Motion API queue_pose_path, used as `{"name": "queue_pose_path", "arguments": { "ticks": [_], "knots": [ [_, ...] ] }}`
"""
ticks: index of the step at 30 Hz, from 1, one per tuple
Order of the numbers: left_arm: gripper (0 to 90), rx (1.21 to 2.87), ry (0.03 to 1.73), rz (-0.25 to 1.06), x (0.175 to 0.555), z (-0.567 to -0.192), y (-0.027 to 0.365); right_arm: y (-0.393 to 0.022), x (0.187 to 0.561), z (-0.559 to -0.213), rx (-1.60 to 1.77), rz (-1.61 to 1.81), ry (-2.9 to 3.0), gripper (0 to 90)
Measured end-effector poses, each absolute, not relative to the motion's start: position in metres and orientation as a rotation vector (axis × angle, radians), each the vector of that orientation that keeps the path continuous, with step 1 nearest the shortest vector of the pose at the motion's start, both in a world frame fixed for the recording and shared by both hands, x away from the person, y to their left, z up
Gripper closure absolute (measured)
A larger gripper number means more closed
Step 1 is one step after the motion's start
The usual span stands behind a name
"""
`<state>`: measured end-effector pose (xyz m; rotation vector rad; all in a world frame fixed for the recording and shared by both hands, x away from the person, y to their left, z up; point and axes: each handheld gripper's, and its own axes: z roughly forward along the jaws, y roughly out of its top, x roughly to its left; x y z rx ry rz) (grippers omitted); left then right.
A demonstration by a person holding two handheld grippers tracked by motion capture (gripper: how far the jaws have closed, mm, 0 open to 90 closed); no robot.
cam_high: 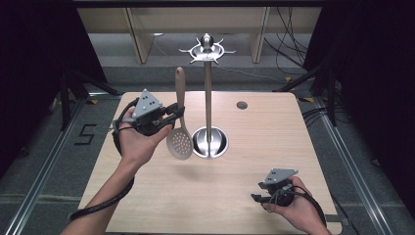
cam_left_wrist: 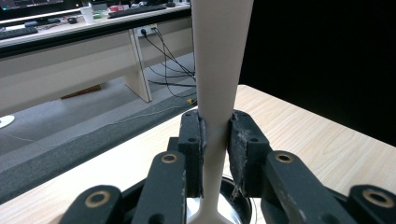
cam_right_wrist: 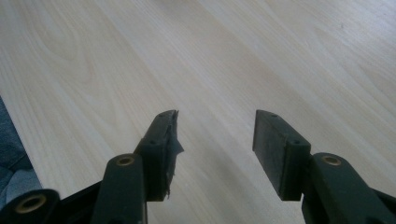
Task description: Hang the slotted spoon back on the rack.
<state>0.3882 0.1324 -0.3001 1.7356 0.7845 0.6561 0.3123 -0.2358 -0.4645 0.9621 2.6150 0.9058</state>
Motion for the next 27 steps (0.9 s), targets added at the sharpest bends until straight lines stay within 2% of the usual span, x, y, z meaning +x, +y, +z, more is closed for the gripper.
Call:
{"name": "queue_pose_path", "arguments": {
  "ticks": [27],
  "knots": [
    [75.2,1.744,0.787,0.64,0.3974,-0.2923,0.1268,-0.2364,0.3139,-0.4657,0.939,0.926,2.594,50.2]
  ]
}}
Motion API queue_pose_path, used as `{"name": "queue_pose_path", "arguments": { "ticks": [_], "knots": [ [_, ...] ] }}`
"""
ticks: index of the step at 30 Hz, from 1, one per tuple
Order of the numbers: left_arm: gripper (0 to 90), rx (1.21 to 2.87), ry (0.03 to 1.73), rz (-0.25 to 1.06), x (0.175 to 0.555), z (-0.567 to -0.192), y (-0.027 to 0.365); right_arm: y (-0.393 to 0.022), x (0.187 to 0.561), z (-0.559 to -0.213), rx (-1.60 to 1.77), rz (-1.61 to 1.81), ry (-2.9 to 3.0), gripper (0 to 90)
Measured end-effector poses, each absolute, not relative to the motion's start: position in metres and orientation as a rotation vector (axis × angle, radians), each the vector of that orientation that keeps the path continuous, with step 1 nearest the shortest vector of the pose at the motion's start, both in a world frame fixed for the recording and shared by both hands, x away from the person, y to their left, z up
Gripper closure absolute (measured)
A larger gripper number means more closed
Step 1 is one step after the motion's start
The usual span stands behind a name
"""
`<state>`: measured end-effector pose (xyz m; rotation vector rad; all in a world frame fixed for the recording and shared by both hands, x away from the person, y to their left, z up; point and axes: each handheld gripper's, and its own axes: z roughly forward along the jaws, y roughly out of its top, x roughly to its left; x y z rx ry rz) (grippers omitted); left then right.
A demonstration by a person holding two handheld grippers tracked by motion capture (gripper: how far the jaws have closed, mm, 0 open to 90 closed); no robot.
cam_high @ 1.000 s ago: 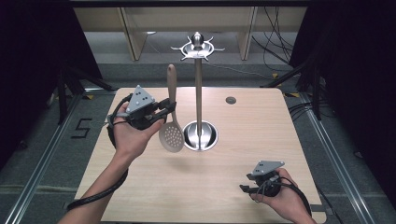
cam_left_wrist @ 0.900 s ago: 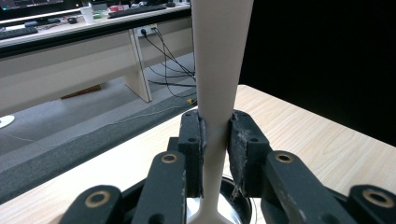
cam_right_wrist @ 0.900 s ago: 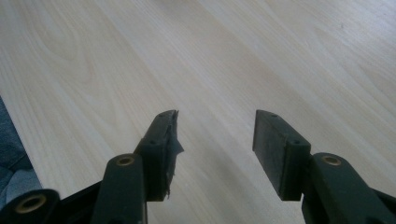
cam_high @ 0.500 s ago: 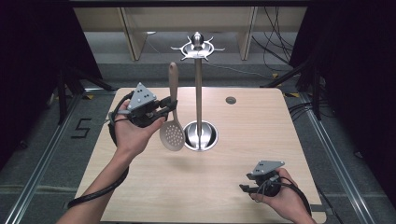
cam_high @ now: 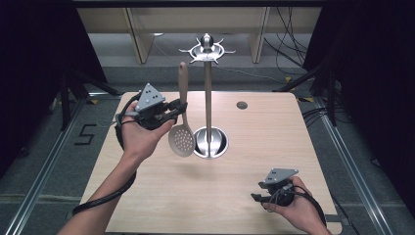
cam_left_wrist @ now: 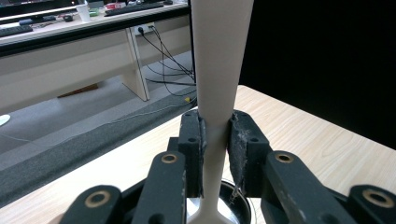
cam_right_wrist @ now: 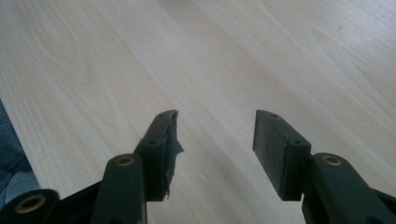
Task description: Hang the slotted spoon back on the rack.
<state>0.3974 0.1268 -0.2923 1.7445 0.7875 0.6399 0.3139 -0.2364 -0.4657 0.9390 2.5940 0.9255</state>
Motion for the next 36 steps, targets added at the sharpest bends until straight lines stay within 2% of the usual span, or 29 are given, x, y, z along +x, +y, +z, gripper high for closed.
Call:
{"name": "queue_pose_path", "arguments": {
  "ticks": [36],
  "knots": [
    [75.2,1.76,0.805,0.625,0.41,-0.287,0.122,-0.236,0.314,-0.466,0.935,0.923,2.596,50.1]
  ]
}}
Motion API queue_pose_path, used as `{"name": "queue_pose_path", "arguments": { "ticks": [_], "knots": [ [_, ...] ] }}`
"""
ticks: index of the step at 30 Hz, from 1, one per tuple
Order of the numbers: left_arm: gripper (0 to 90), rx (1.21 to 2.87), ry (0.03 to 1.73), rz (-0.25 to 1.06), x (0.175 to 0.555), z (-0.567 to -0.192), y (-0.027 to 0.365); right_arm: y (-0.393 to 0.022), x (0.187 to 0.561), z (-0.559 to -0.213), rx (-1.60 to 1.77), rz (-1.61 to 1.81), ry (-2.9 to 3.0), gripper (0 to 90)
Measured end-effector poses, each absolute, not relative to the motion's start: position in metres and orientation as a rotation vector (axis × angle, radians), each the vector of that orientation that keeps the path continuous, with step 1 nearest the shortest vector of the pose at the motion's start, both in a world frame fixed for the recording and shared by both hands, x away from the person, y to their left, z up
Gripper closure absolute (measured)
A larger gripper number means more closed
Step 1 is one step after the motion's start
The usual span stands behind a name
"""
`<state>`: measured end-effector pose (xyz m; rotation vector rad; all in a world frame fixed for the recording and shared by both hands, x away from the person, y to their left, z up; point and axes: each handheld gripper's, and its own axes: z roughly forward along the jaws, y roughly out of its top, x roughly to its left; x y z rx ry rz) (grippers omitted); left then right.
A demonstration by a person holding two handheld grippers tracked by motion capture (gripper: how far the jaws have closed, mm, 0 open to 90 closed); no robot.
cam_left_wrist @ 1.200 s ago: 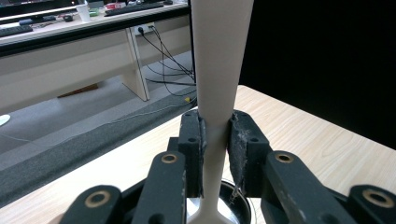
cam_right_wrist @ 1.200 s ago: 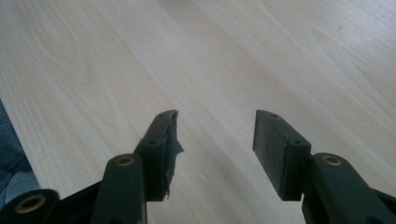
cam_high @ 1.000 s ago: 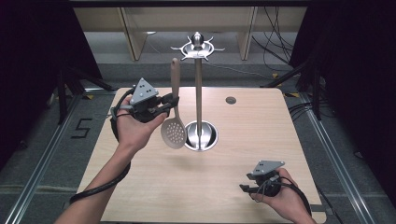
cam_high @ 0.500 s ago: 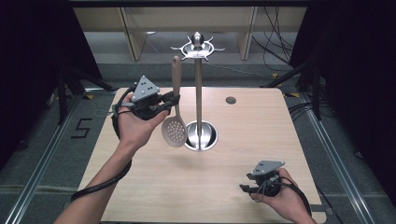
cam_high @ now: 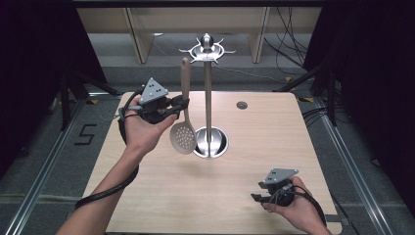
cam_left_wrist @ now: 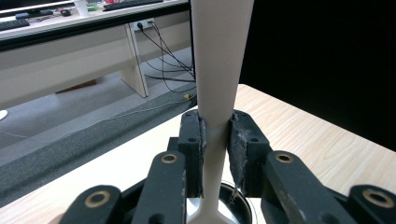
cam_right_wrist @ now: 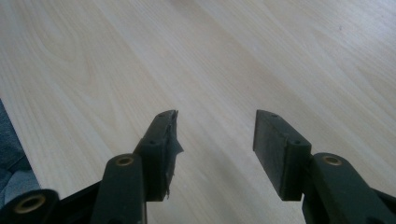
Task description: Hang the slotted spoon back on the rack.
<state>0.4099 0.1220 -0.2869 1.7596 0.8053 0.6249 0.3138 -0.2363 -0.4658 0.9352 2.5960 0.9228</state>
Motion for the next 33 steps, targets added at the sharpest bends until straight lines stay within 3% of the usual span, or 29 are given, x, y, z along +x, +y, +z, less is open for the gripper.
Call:
{"name": "queue_pose_path", "arguments": {
  "ticks": [33],
  "knots": [
    [75.2,1.793,0.814,0.599,0.4181,-0.2862,0.1185,-0.2368,0.3138,-0.4657,0.936,0.924,2.595,50.1]
  ]
}}
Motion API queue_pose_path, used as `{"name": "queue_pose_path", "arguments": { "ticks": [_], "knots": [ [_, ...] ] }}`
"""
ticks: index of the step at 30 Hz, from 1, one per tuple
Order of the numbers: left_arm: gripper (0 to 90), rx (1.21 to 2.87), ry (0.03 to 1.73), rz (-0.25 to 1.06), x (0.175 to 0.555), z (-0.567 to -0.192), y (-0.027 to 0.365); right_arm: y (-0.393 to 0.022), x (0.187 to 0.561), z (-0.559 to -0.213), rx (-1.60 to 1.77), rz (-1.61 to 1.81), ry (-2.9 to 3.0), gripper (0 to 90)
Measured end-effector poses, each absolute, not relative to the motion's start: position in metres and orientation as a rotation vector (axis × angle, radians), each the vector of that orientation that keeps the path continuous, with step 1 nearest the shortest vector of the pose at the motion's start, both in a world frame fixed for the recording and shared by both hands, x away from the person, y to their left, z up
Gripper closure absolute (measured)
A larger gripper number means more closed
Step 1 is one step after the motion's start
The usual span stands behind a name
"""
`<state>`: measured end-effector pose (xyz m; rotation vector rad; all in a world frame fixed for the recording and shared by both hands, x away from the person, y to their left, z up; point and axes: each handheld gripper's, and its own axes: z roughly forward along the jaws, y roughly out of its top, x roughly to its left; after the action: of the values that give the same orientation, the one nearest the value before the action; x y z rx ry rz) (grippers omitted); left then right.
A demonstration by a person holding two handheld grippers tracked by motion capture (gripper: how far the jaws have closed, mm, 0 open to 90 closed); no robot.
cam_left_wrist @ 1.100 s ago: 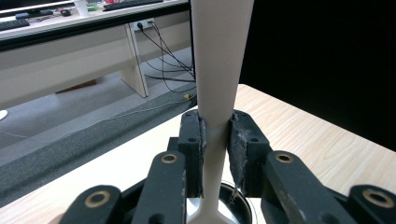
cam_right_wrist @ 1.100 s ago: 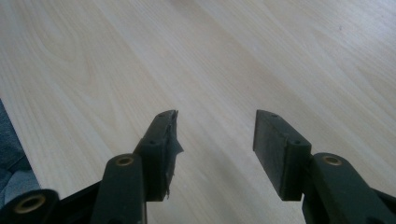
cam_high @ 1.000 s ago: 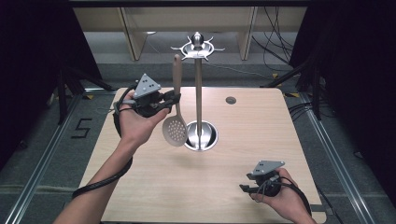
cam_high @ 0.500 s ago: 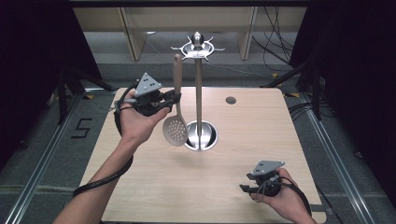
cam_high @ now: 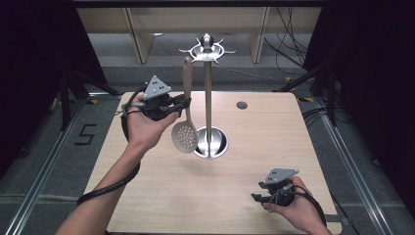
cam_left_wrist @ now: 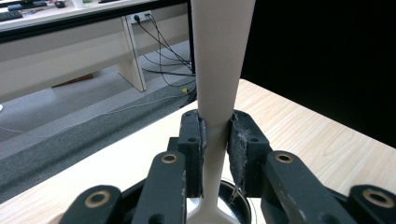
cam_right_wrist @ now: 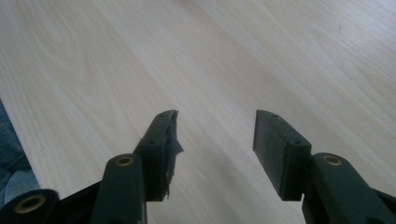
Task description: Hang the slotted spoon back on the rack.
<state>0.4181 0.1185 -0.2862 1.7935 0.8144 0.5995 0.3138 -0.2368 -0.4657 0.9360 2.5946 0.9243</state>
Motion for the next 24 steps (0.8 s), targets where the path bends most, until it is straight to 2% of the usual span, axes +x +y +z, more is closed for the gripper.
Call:
{"name": "queue_pose_path", "arguments": {
  "ticks": [24],
  "knots": [
    [75.2,1.821,0.816,0.579,0.4258,-0.2856,0.1126,-0.2362,0.3126,-0.466,0.958,0.924,2.598,50.0]
  ]
}}
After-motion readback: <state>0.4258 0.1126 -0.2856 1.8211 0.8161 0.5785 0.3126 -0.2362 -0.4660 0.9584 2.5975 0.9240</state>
